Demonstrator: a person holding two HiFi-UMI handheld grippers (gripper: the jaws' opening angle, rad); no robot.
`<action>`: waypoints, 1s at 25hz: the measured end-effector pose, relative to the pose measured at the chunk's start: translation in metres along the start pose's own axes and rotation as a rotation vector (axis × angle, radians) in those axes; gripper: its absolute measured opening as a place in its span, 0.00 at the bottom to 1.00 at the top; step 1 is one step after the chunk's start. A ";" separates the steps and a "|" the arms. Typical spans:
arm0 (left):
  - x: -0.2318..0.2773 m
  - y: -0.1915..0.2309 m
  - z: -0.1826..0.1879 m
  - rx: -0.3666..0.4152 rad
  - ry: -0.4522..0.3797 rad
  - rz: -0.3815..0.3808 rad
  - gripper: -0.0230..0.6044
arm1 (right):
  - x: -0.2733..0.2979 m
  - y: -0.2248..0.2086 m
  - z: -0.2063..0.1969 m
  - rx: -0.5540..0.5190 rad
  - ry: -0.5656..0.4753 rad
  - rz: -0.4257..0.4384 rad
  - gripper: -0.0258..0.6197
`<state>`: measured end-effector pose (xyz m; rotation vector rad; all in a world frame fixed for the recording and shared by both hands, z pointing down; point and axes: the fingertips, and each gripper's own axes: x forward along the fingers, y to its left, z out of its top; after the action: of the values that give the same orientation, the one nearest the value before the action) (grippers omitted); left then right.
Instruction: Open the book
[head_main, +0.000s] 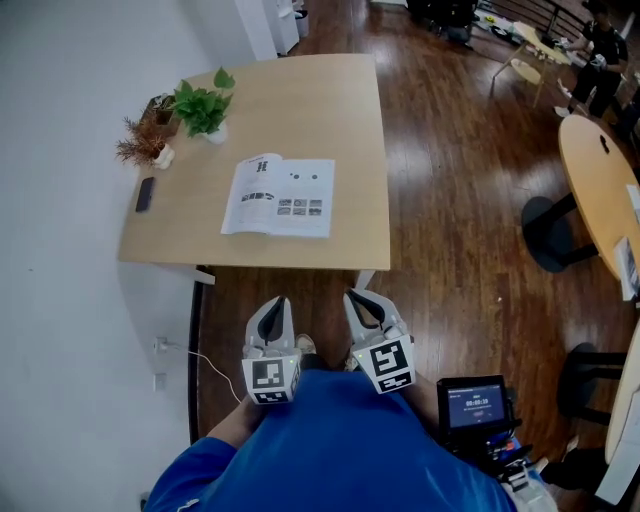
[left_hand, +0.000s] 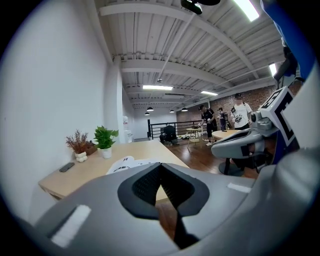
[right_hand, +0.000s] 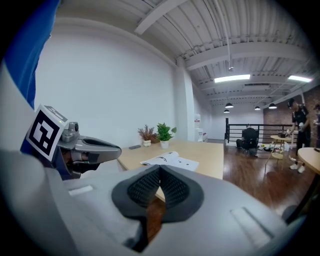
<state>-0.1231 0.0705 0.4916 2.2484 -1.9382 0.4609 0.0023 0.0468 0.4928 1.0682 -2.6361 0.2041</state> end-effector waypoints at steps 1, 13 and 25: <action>-0.003 -0.003 0.003 0.002 0.001 -0.006 0.05 | -0.005 0.000 0.002 0.001 0.000 -0.004 0.04; -0.023 0.005 0.014 0.009 -0.042 -0.113 0.05 | -0.015 0.033 0.020 -0.015 0.016 -0.062 0.04; -0.018 0.016 0.018 -0.013 -0.080 -0.183 0.05 | -0.005 0.043 0.022 -0.006 0.037 -0.119 0.04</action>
<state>-0.1384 0.0796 0.4670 2.4418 -1.7427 0.3387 -0.0290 0.0760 0.4695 1.2026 -2.5294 0.1881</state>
